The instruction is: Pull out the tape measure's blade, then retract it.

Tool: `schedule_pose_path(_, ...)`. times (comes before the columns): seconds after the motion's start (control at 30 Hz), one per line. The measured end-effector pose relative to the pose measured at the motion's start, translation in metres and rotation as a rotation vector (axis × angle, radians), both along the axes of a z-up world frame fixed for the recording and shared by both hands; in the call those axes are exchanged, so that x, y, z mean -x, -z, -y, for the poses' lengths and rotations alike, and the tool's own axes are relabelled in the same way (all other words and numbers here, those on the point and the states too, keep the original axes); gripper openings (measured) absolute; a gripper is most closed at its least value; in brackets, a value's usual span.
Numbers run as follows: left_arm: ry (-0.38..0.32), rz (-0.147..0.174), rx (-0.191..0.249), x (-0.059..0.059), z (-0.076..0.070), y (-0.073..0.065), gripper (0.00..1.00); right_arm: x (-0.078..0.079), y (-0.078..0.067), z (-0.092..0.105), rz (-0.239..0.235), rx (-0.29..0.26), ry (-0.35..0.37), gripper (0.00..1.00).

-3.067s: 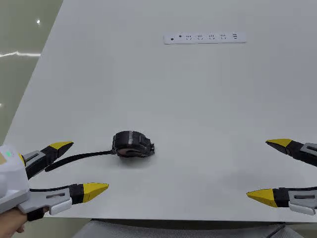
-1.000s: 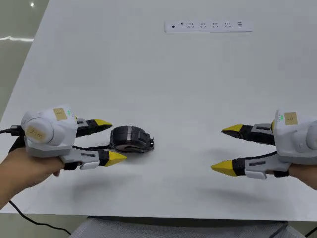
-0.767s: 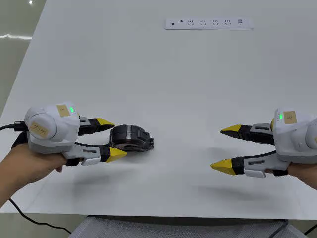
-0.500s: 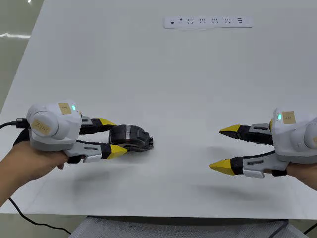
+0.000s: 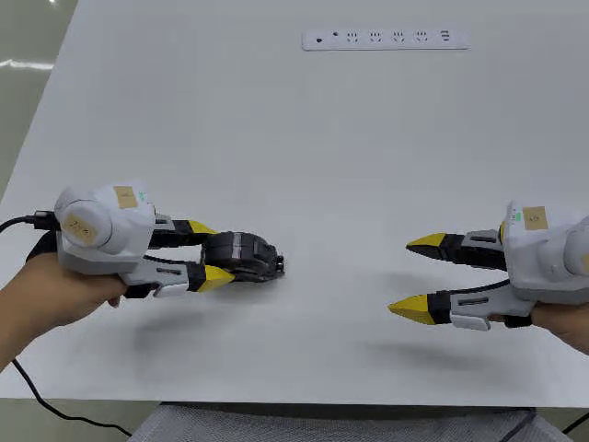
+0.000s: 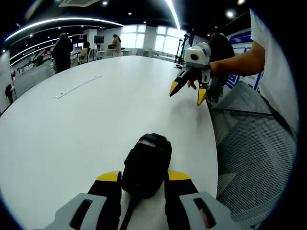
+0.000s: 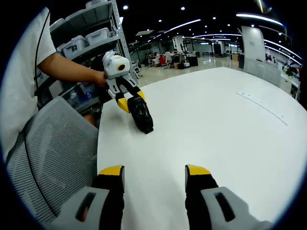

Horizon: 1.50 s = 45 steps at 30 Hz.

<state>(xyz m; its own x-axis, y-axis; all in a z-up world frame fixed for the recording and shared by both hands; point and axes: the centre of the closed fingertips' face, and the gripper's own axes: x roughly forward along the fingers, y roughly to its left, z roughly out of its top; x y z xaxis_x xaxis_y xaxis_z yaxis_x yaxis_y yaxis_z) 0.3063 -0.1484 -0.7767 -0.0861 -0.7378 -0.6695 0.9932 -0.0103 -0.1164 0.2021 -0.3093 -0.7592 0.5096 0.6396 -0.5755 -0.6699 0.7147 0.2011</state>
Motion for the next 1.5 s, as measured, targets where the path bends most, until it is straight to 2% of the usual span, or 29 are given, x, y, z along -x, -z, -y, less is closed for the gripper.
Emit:
schedule_pose_path(0.07, 0.027, 0.016, -0.009, 0.001, 0.000, 0.001, 0.32, -0.002, 0.001, 0.000, 0.006, 0.003, 0.003, 0.51)
schedule_pose_path(0.27, 0.073, 0.027, -0.041, 0.000, 0.001, 0.002, 0.30, -0.007, 0.002, -0.003, 0.019, -0.005, -0.005, 0.50)
schedule_pose_path(0.53, 0.130, 0.069, -0.068, 0.001, 0.000, 0.003, 0.29, -0.021, 0.007, -0.017, 0.050, 0.012, -0.055, 0.48)
schedule_pose_path(0.8, 0.163, 0.118, -0.076, 0.002, -0.002, 0.004, 0.28, -0.036, 0.014, -0.036, 0.093, 0.037, -0.110, 0.45)
schedule_pose_path(0.9, 0.173, 0.126, -0.080, 0.002, -0.002, 0.004, 0.28, -0.040, 0.016, -0.041, 0.112, 0.041, -0.130, 0.46)
schedule_pose_path(1.07, 0.188, 0.141, -0.080, 0.001, -0.002, 0.005, 0.28, -0.046, 0.024, -0.050, 0.115, 0.048, -0.167, 0.45)
schedule_pose_path(1.27, 0.207, 0.159, -0.079, 0.001, -0.002, 0.005, 0.27, -0.052, 0.025, -0.064, 0.130, 0.061, -0.212, 0.44)
schedule_pose_path(1.5, 0.228, 0.175, -0.085, 0.000, -0.001, 0.004, 0.27, -0.061, 0.031, -0.074, 0.135, 0.051, -0.232, 0.42)
